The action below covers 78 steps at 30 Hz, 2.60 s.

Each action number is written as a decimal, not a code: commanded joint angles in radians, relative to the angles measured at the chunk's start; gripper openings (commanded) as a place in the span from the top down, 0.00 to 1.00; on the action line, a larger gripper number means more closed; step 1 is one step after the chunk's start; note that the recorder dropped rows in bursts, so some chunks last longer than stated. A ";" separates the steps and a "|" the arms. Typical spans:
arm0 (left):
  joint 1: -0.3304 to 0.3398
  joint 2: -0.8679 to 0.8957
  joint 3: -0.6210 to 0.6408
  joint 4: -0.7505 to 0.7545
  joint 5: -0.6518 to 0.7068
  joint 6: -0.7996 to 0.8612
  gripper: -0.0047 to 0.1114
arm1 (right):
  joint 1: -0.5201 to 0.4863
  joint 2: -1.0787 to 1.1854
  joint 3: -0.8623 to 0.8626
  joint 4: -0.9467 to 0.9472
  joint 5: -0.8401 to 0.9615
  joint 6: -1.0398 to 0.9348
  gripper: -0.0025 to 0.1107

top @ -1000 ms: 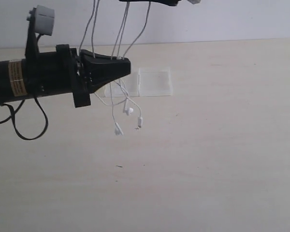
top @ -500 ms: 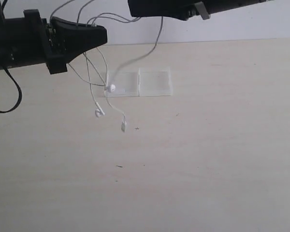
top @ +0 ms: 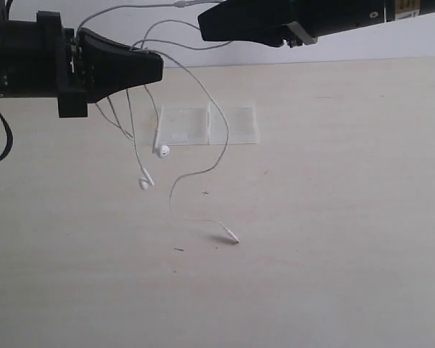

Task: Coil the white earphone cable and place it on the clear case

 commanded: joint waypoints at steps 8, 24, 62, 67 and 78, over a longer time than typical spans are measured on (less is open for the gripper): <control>0.002 -0.008 -0.042 -0.099 -0.073 -0.026 0.96 | -0.005 -0.010 0.005 0.012 -0.086 -0.046 0.55; 0.002 -0.008 -0.080 -0.095 -0.171 -0.096 0.96 | -0.005 -0.010 0.089 0.012 -0.065 -0.122 0.41; 0.000 0.014 -0.078 0.012 -0.185 -0.115 0.96 | -0.005 -0.060 -0.027 0.182 -0.018 -0.092 0.98; -0.008 0.027 -0.078 0.017 -0.196 -0.108 0.96 | -0.005 -0.064 -0.077 0.179 -0.041 -0.039 0.98; -0.079 0.027 -0.078 0.002 -0.181 -0.093 0.96 | -0.005 -0.064 -0.079 0.107 -0.095 -0.024 0.98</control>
